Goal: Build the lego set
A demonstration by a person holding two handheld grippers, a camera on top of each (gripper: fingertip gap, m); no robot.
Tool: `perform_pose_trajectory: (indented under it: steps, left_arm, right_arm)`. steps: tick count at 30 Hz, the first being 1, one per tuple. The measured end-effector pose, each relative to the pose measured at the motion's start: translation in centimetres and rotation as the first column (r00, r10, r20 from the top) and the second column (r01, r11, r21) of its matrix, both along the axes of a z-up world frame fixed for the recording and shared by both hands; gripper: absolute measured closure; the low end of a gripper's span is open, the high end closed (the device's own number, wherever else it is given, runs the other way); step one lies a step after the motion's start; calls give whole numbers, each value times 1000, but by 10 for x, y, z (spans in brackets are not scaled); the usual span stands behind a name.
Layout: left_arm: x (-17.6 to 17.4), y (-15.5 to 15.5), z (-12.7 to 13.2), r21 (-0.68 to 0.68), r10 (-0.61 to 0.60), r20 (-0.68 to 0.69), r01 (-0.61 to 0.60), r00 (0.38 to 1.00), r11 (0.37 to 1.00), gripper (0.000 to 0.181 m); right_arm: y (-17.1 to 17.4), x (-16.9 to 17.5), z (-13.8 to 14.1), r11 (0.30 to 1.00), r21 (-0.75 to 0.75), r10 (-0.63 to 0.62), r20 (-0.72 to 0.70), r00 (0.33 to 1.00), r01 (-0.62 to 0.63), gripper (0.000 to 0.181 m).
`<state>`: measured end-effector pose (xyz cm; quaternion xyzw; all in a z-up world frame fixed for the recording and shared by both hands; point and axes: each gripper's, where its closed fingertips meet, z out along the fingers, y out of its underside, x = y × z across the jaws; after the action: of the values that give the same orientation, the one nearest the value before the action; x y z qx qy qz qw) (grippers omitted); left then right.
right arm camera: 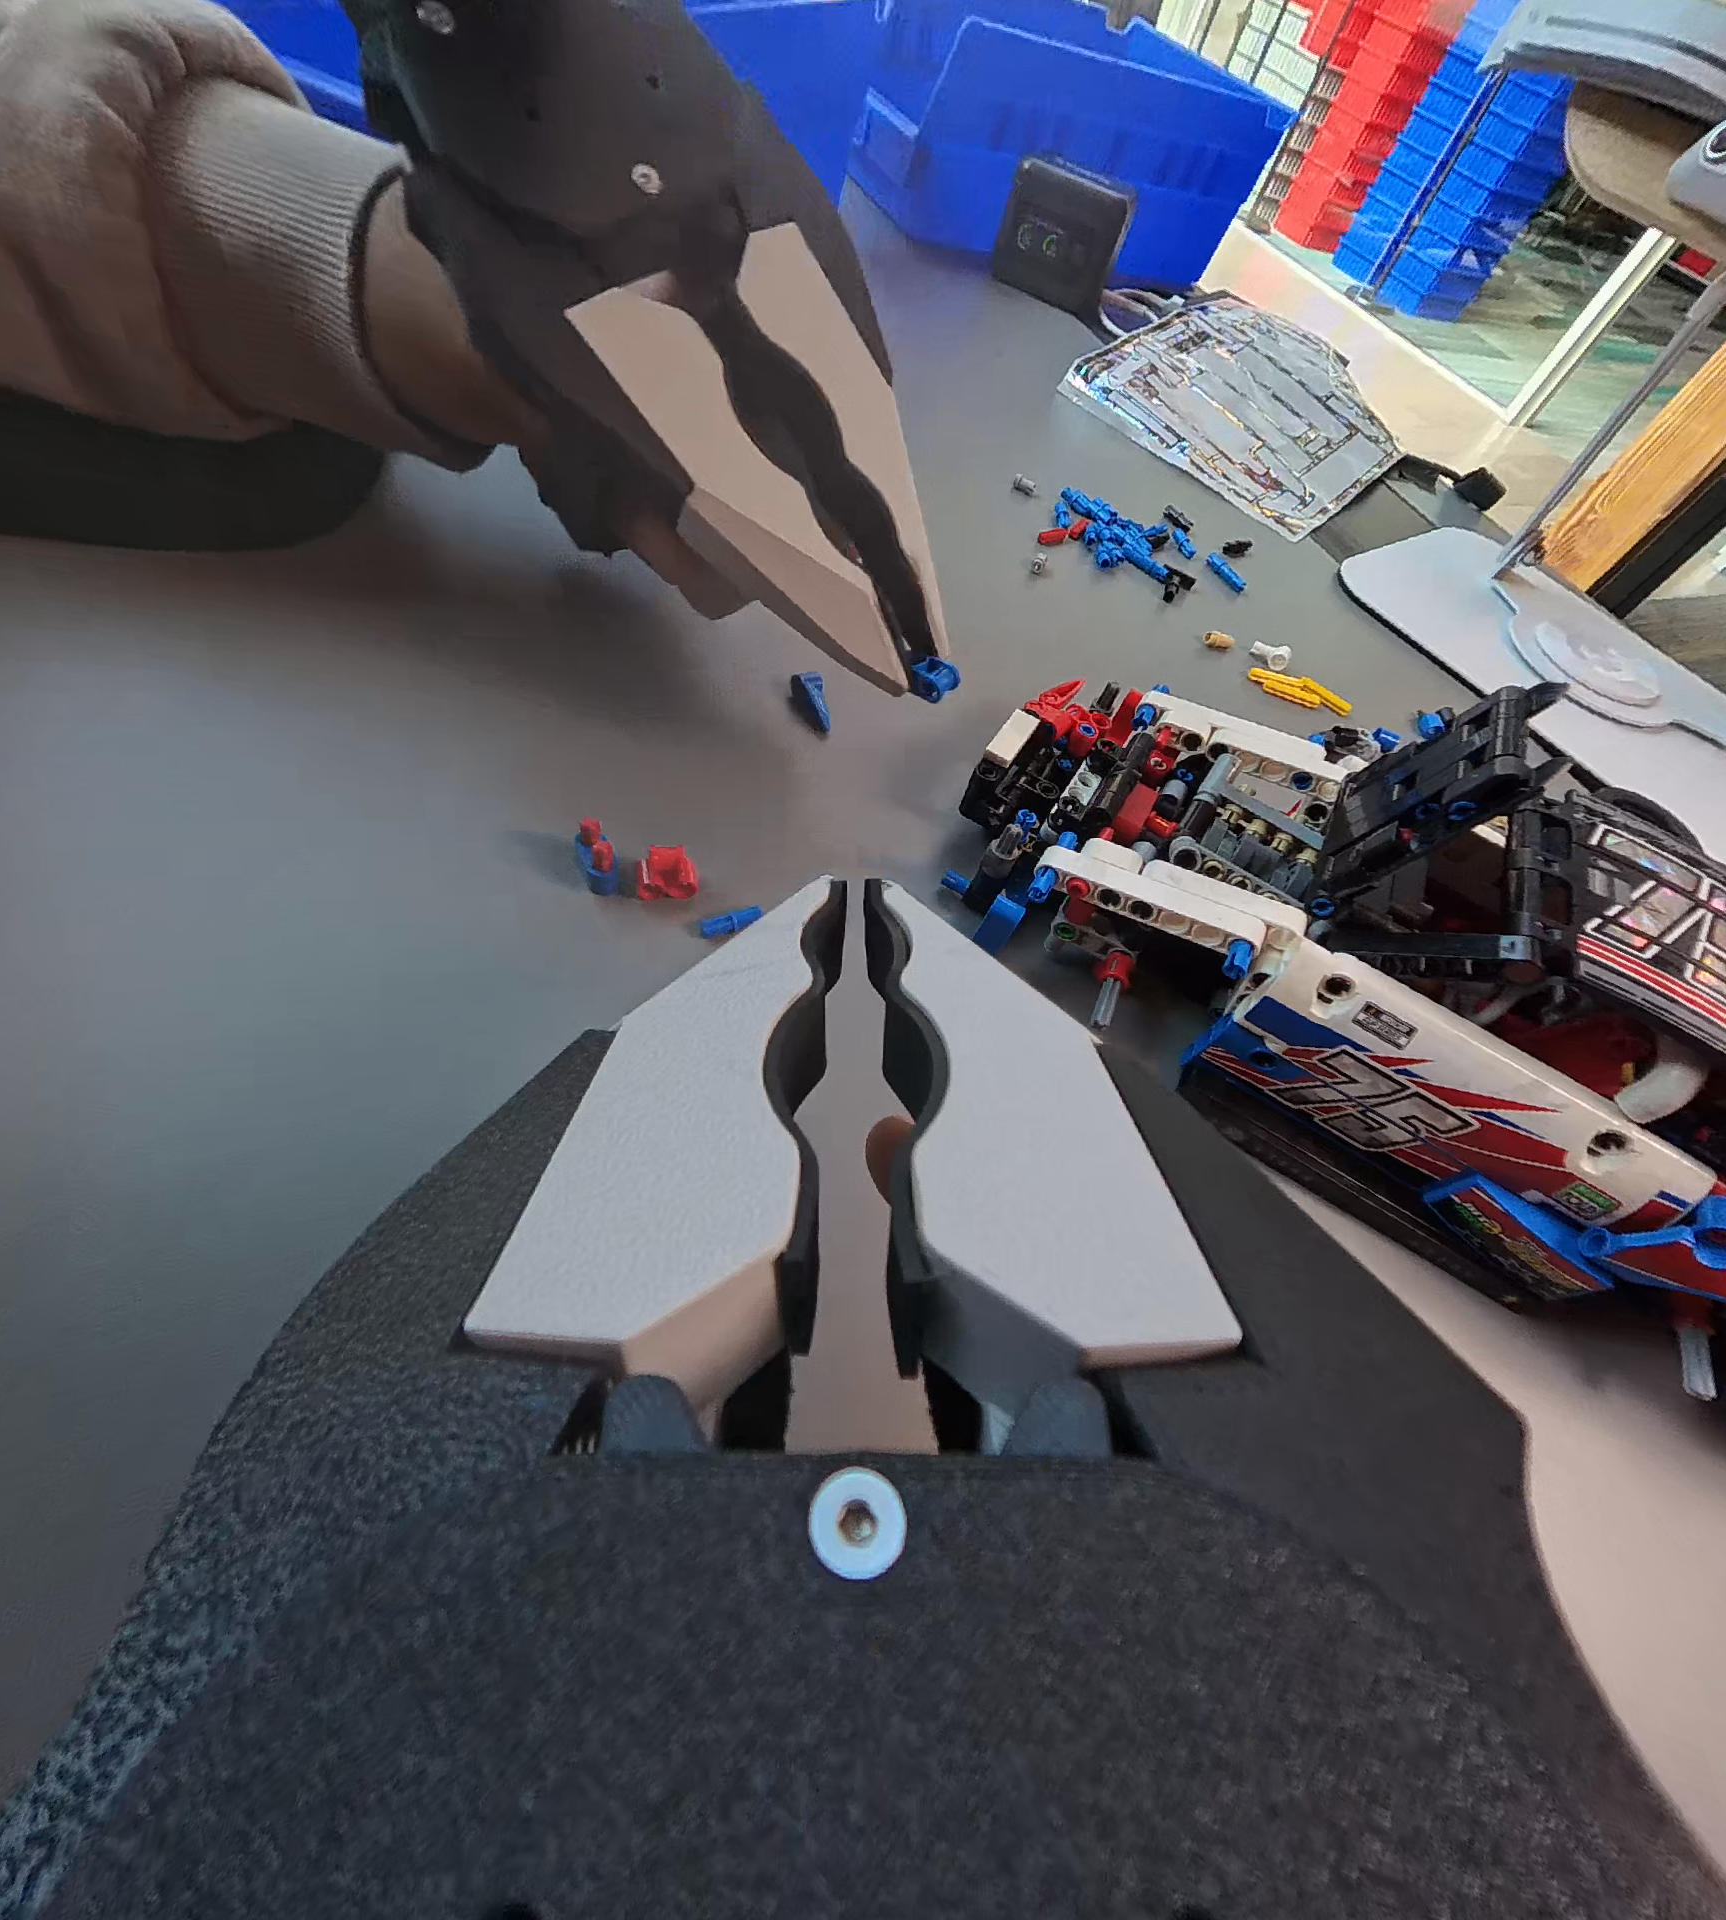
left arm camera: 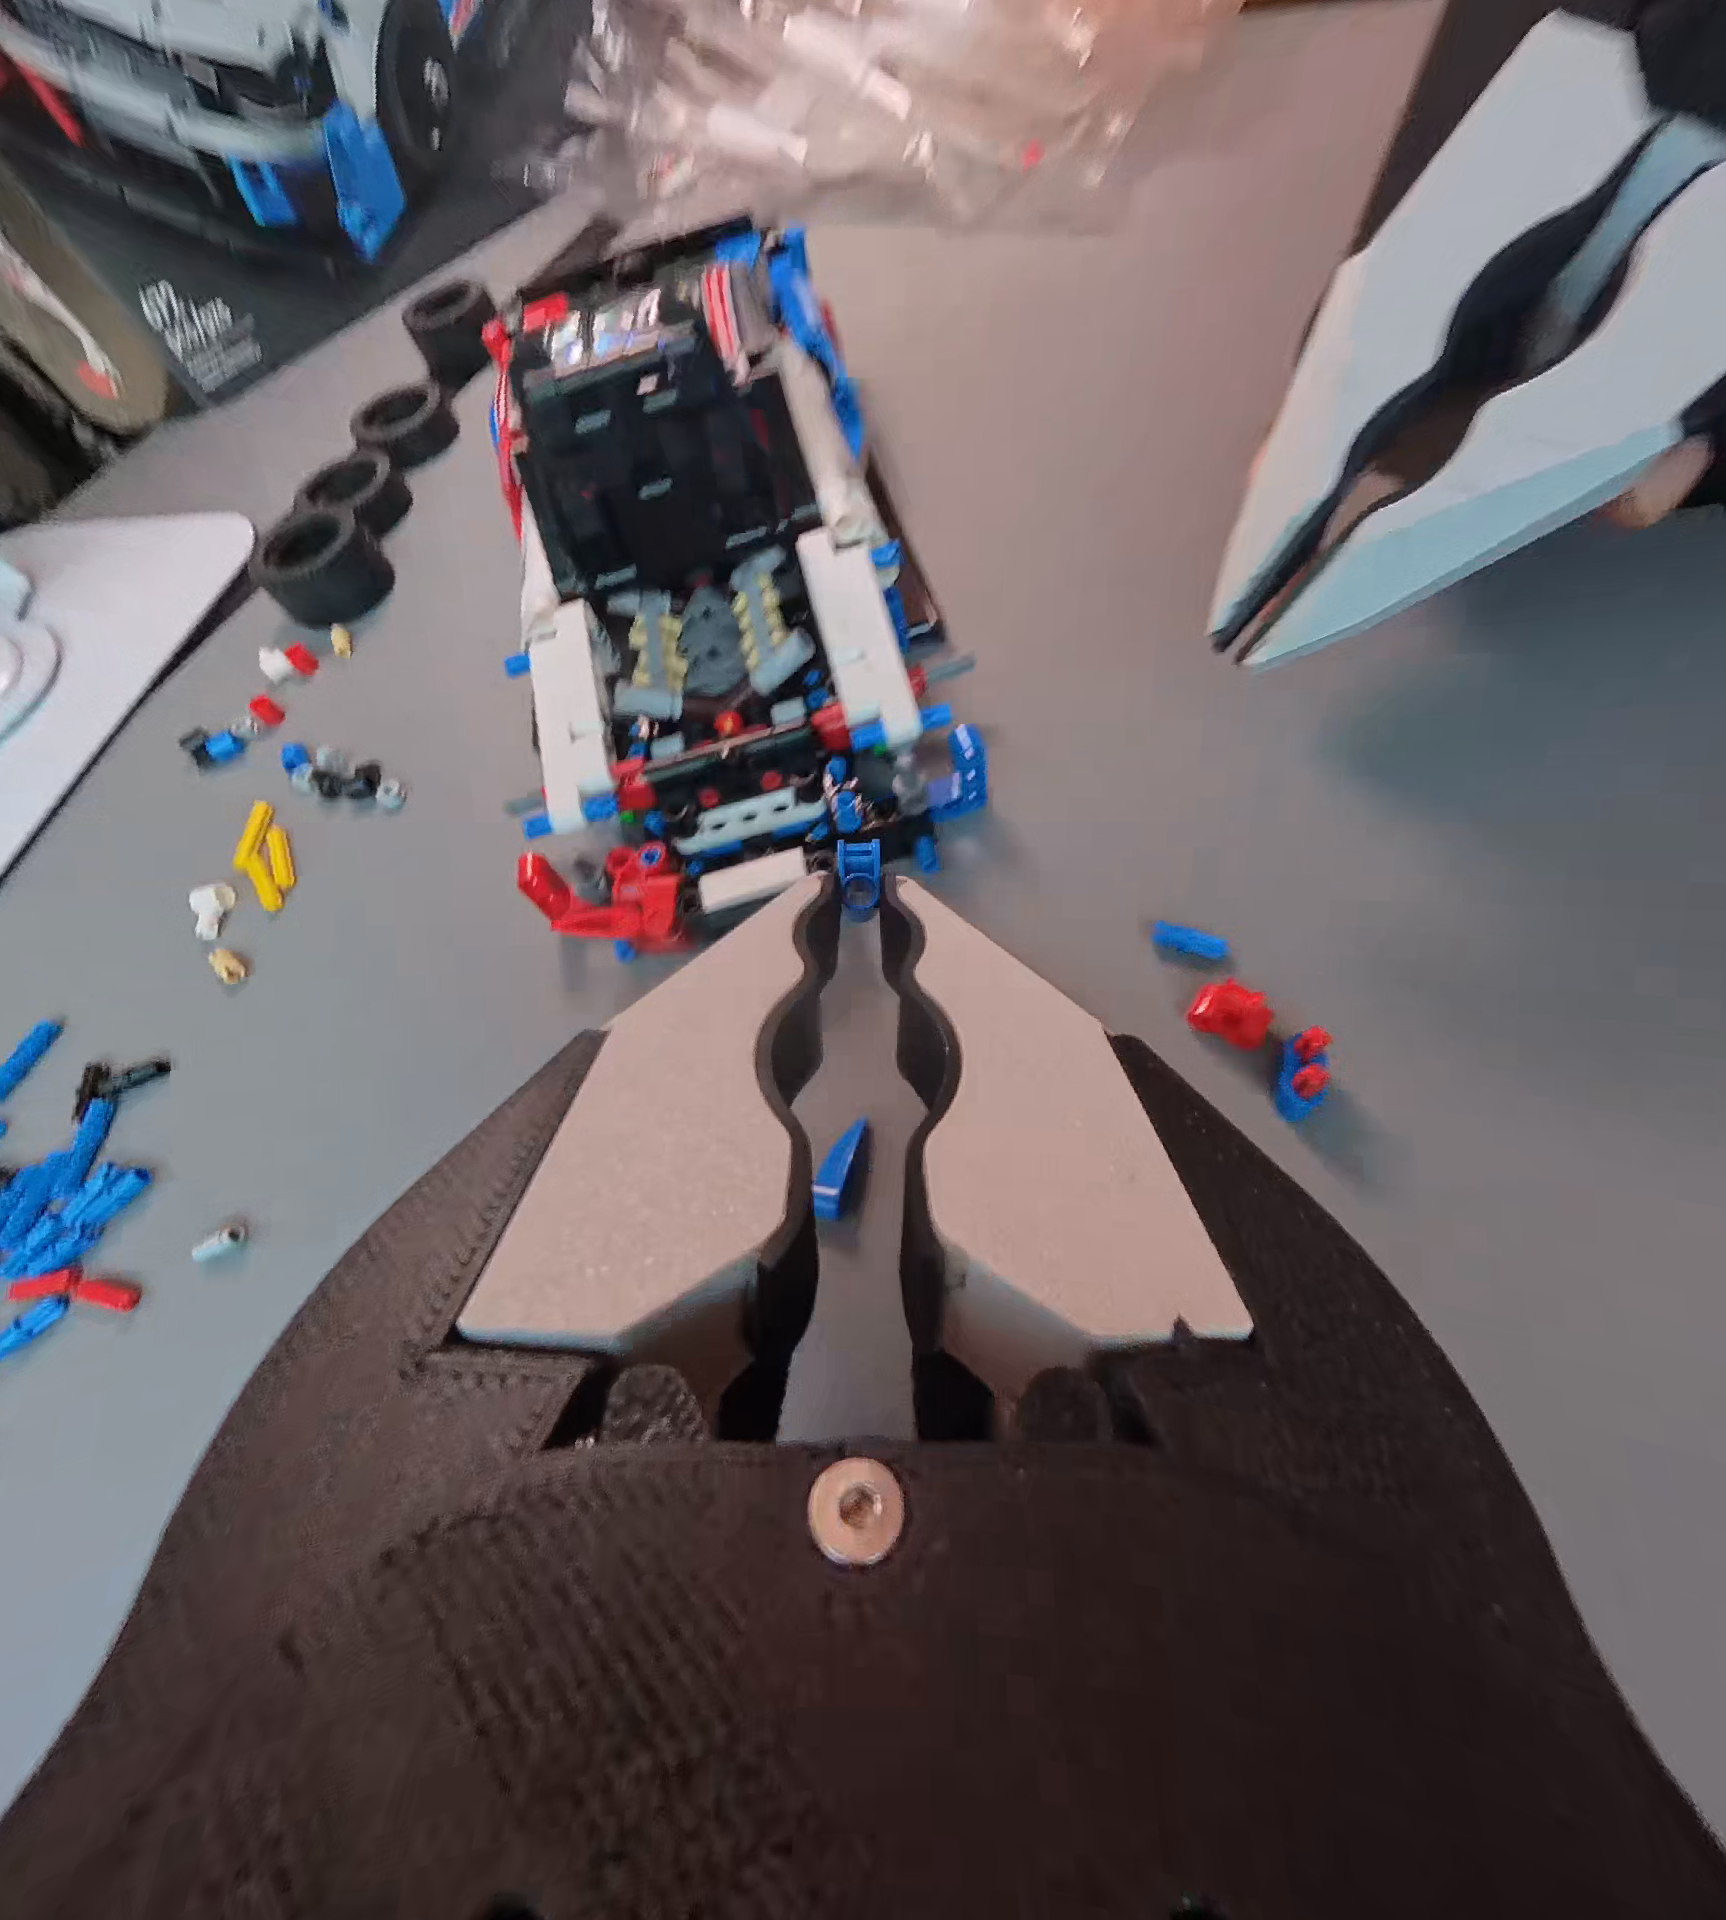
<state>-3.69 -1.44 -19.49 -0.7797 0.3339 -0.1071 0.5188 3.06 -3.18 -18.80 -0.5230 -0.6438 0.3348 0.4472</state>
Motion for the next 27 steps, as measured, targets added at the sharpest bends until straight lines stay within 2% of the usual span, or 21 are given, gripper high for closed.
perform_pose_trajectory:
  steps: [1, 5, 8, 11, 13, 27]
  left_arm:
    - [10, -7, 9, 50, -40, 27, 39, 999, 998, 176]
    - [45, -36, 37, 96, -217, 234, 199, 948, 975, 176]
    - [55, -46, 44, 64, -282, 368, 279, 886, 958, 176]
    - [60, -52, 45, 39, -315, 445, 333, 838, 942, 176]
    - [64, -57, 45, 26, -339, 465, 370, 818, 929, 176]
    - [69, -63, 42, 32, -381, 447, 411, 810, 911, 176]
  right_arm:
    - [-1, -1, 3, 1000, -15, 4, -18, 1000, -4, 179]
    - [-20, -2, 25, 992, -68, 98, -147, 984, -109, 167]
    - [-31, -2, 32, 986, -52, 146, -187, 972, -158, 166]
    - [-40, -3, 31, 981, -36, 180, -187, 966, -190, 166]
    - [-44, -3, 30, 978, -25, 198, -187, 962, -206, 167]
    - [-47, -3, 34, 976, -44, 201, -208, 957, -214, 170]
